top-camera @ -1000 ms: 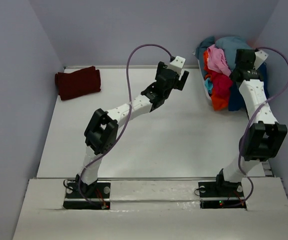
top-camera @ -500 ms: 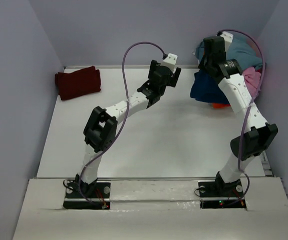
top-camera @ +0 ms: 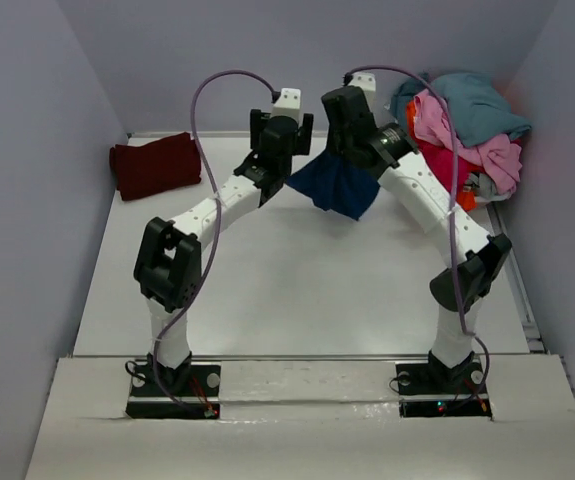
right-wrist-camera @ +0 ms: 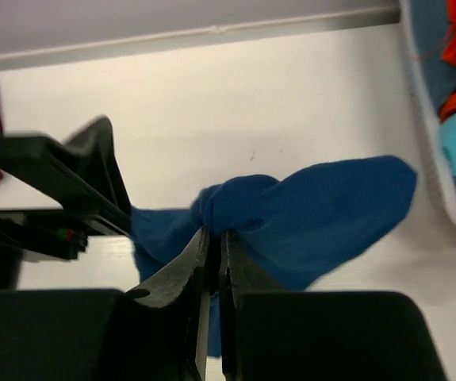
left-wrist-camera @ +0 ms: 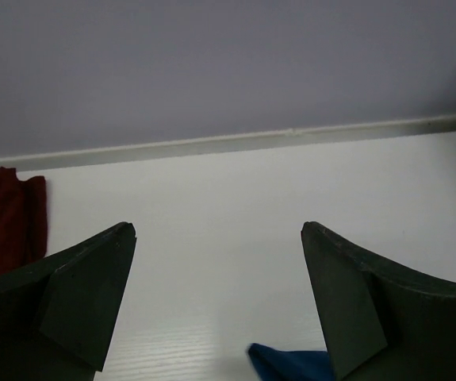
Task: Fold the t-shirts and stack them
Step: Move the tshirt to the center of the board
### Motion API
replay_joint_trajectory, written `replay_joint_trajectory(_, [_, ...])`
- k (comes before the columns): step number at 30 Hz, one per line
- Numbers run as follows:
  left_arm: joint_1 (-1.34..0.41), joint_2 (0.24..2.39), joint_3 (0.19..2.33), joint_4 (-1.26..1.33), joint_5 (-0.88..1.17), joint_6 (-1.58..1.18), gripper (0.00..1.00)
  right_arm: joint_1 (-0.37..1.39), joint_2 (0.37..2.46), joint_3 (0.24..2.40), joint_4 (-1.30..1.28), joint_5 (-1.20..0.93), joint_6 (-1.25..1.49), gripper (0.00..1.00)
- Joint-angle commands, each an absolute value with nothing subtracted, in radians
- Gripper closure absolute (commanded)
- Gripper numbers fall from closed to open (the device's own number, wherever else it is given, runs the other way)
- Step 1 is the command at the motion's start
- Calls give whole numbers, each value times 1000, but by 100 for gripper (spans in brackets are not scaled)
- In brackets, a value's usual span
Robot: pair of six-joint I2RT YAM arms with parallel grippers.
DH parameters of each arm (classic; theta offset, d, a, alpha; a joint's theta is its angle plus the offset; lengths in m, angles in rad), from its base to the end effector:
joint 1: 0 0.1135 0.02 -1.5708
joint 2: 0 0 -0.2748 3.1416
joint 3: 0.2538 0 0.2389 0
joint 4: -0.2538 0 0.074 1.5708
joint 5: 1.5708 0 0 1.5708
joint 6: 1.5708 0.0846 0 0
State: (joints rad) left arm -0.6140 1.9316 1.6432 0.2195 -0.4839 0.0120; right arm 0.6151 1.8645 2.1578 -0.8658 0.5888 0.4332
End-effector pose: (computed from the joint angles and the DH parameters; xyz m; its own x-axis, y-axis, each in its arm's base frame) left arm 0.4349 -0.2584 0.3521 -0.0547 0.0516 -0.9972 0.1313 0.9904 0.0440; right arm 0.3742 0.2068 0.4226 -0.4430 0.1145 -0.8892 0.0962 0.9922 0.0798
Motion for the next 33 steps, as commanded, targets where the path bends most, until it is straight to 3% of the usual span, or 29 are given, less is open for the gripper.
replay_joint_trajectory(1, [-540, 1810, 1615, 248, -544, -37, 1, 692, 1927, 2236, -870, 615, 422, 93])
replay_joint_trajectory(20, [-517, 1698, 1542, 224, -574, -95, 1, 811, 2011, 2254, -928, 608, 376, 90])
replay_joint_trajectory(26, [-517, 1684, 1536, 224, -586, -75, 1, 811, 2060, 2210, -902, 561, 403, 46])
replay_joint_trajectory(27, [-517, 1683, 1537, 224, -586, -74, 1, 811, 2057, 2214, -891, 568, 394, 32])
replay_joint_trajectory(30, [-517, 1674, 1540, 227, -577, -77, 1, 811, 2066, 2267, -887, 610, 362, 15])
replay_joint_trajectory(31, [-517, 1675, 1540, 230, -572, -80, 1, 811, 2075, 2288, -893, 624, 354, 5])
replay_joint_trajectory(33, [-517, 1684, 1545, 224, -555, -86, 1, 776, 2105, 2339, -905, 605, 354, 4])
